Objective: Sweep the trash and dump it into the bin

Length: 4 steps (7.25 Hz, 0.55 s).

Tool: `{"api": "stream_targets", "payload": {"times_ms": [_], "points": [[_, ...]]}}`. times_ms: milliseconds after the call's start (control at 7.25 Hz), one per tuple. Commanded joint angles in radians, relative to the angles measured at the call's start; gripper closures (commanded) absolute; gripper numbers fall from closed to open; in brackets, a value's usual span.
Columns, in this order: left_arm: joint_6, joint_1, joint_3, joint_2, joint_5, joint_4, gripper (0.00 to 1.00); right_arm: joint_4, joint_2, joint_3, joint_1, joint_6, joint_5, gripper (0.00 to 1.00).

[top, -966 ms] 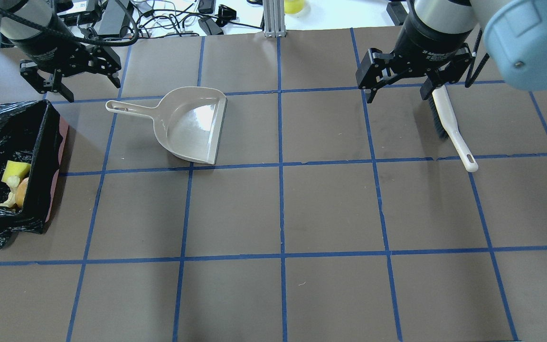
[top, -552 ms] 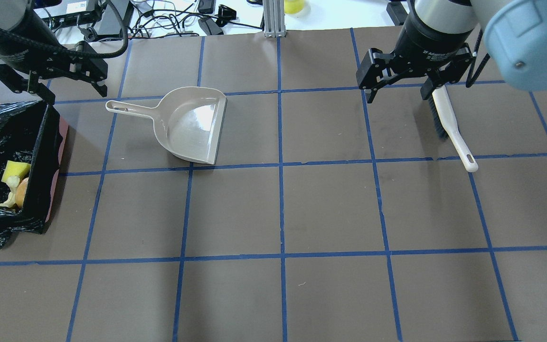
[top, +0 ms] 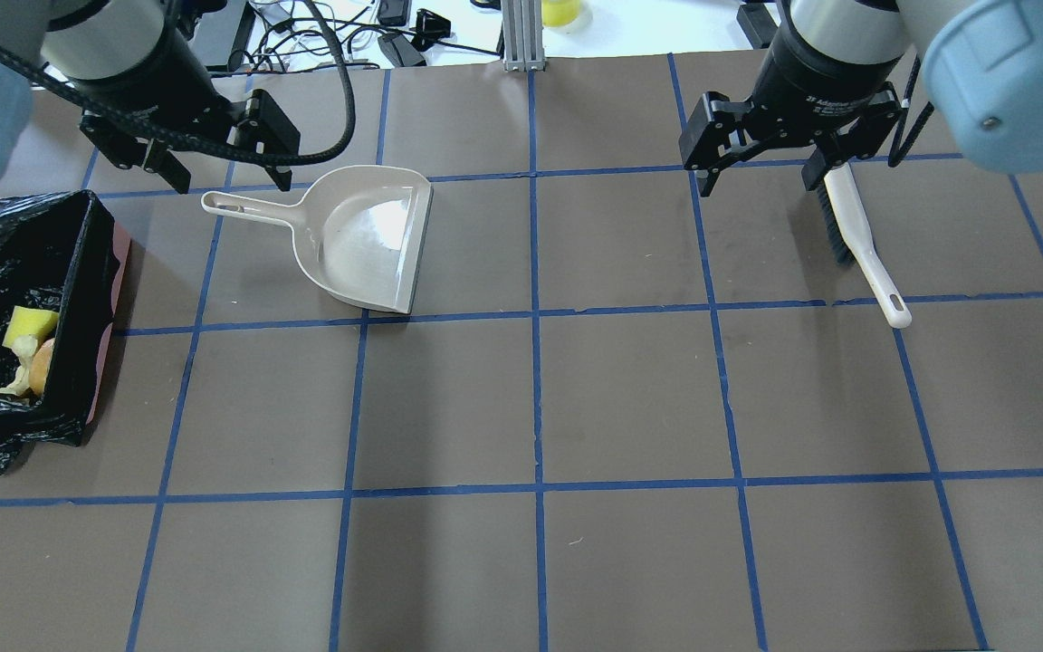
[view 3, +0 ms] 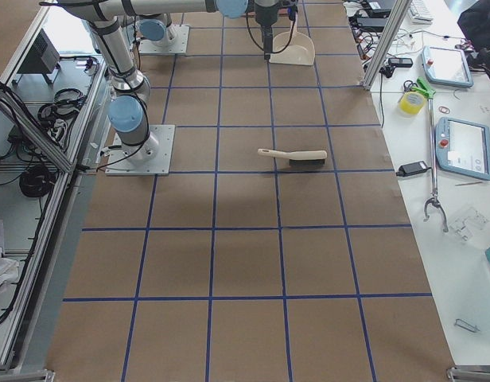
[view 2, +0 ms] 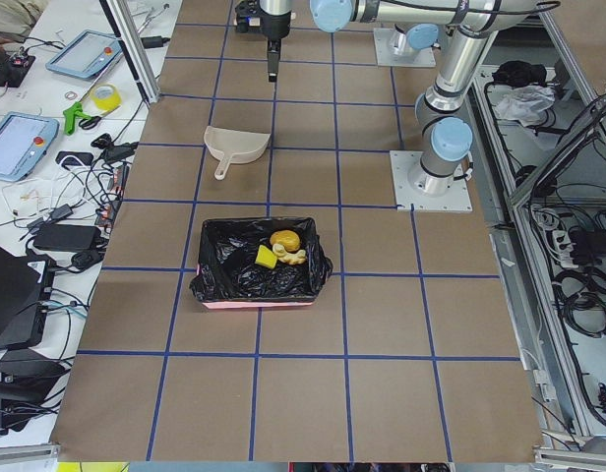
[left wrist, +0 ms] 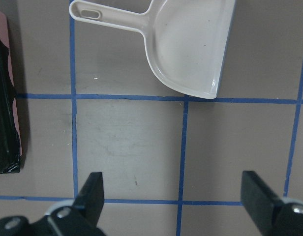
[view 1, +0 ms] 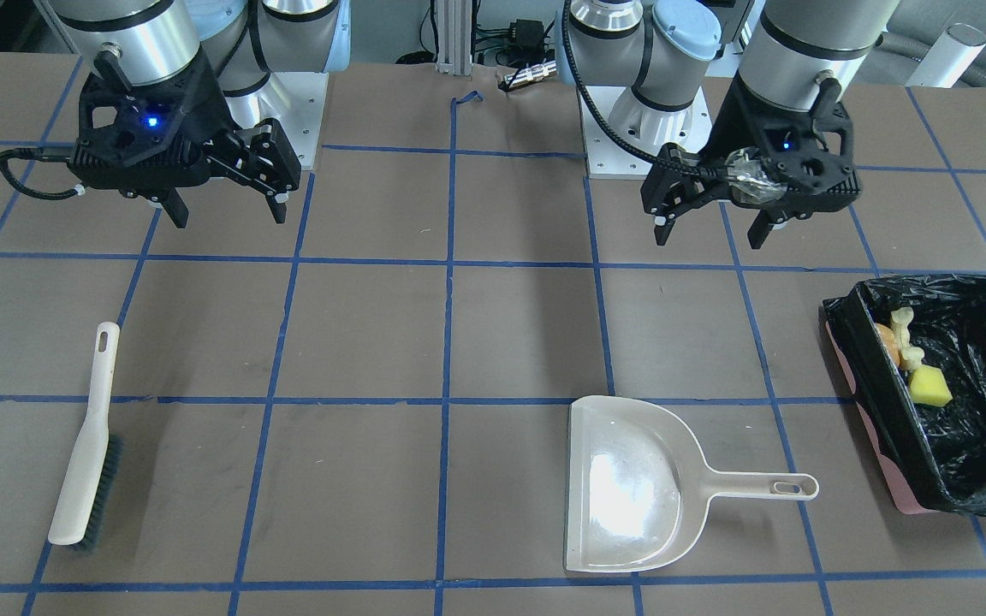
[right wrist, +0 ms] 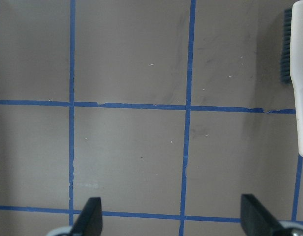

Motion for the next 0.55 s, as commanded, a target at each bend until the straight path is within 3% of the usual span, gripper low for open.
{"api": "stream_targets", "payload": {"times_ms": [0,414], "points": [[0.003,-0.017,-0.025,0.021,0.0,0.006,0.0,0.0,0.0,0.0,0.0,0.0,0.0,0.0],[0.004,-0.014,-0.017,0.033,0.002,-0.004,0.0,0.0,0.0,0.0,0.0,-0.001,0.0,0.0]]}}
